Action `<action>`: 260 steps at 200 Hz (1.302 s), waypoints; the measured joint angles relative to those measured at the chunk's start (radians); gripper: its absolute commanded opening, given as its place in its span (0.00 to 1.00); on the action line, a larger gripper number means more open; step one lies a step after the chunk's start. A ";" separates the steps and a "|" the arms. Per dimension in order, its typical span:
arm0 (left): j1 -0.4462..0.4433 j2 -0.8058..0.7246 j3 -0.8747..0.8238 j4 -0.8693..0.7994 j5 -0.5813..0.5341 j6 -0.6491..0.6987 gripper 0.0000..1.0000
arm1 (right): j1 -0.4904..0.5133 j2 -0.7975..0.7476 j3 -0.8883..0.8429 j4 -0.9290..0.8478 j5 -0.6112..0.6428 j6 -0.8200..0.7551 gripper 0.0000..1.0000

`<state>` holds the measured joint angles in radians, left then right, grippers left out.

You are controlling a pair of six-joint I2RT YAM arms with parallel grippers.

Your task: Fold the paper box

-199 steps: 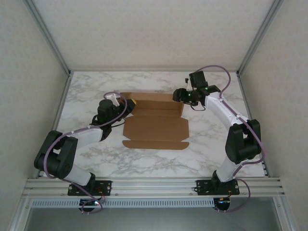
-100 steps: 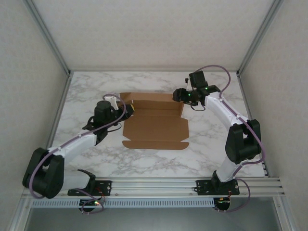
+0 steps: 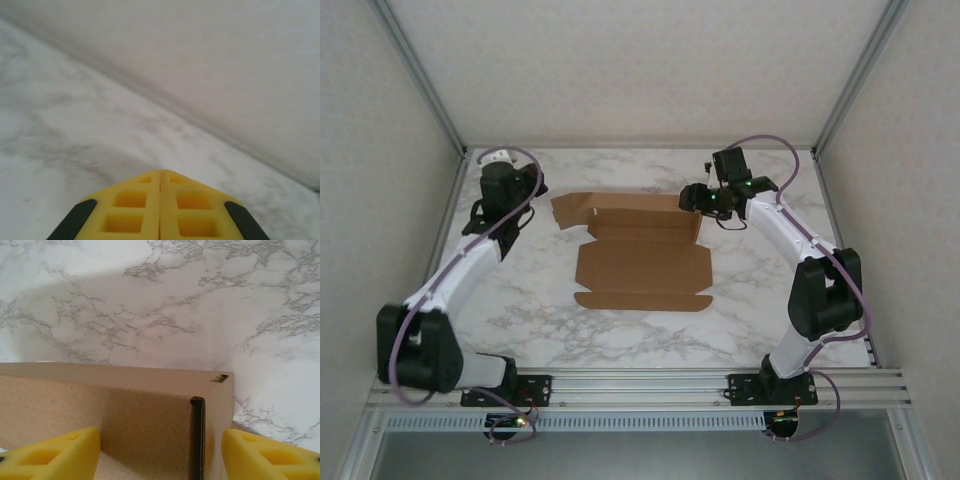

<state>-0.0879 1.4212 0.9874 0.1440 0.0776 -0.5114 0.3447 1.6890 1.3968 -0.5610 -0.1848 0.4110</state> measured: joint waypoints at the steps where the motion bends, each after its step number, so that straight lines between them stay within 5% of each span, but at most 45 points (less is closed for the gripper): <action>1: 0.002 0.008 0.001 0.000 0.000 0.000 0.08 | 0.000 0.000 0.000 0.000 0.000 0.000 0.65; 46: 0.038 0.293 0.008 -0.020 0.099 0.011 0.12 | 0.000 0.012 0.012 -0.004 -0.002 0.000 0.65; 97: -0.004 0.252 -0.060 0.122 0.239 0.045 0.15 | 0.000 0.019 0.019 -0.004 -0.003 0.000 0.65; 156: -0.126 0.208 -0.081 0.135 0.256 0.127 0.19 | 0.000 0.024 0.027 -0.004 -0.003 0.000 0.65; 260: -0.146 0.153 -0.133 0.217 0.370 0.255 0.33 | 0.000 0.029 0.027 0.000 -0.029 0.000 0.65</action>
<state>-0.2340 1.5738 0.8543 0.3607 0.4473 -0.2565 0.3447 1.7180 1.4235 -0.5613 -0.2138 0.4107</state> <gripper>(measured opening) 0.325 0.653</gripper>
